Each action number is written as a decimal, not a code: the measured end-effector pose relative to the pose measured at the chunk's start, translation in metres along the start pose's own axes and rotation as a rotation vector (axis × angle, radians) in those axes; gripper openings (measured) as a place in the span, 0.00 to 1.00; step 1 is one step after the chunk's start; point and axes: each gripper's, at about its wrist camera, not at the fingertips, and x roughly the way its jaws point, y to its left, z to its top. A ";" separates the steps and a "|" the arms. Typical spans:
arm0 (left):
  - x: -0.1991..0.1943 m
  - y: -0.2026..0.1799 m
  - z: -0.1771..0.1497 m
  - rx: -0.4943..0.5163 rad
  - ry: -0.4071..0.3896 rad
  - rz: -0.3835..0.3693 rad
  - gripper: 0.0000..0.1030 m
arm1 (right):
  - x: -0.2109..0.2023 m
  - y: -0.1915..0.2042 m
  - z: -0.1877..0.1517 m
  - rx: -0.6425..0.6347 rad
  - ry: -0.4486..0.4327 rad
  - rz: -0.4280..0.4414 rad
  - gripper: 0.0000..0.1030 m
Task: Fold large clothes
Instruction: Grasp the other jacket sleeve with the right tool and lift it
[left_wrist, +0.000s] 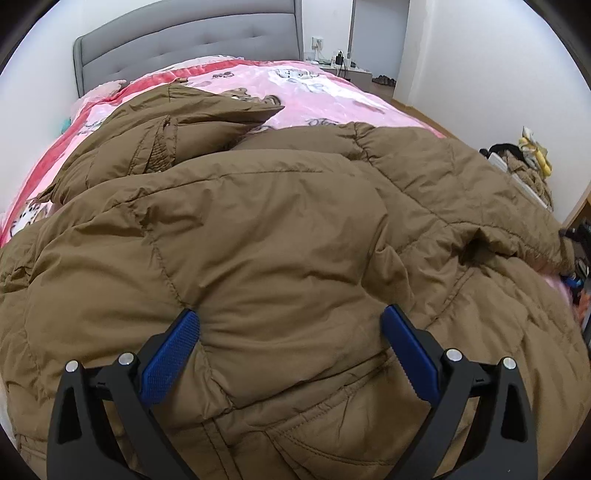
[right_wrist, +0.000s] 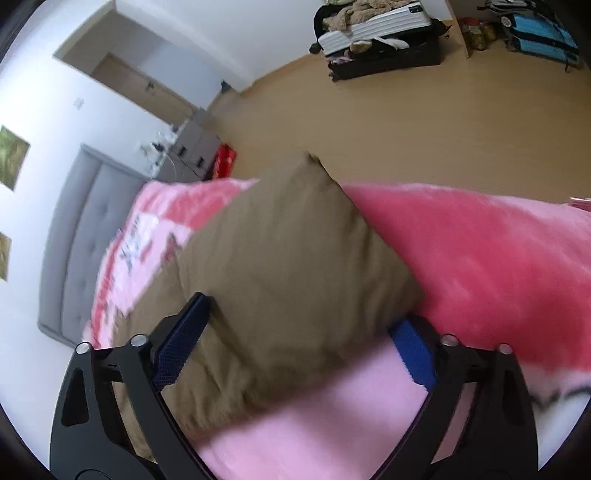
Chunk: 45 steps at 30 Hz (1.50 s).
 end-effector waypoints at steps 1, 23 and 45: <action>0.002 -0.002 0.001 0.002 0.001 0.005 0.95 | 0.001 0.001 0.003 0.016 0.003 0.001 0.49; -0.046 0.024 0.001 -0.133 -0.091 -0.166 0.95 | -0.116 0.437 -0.108 -0.933 0.116 0.776 0.09; -0.142 0.196 -0.100 -0.207 -0.075 -0.106 0.95 | -0.072 0.399 -0.493 -1.721 0.654 0.763 0.09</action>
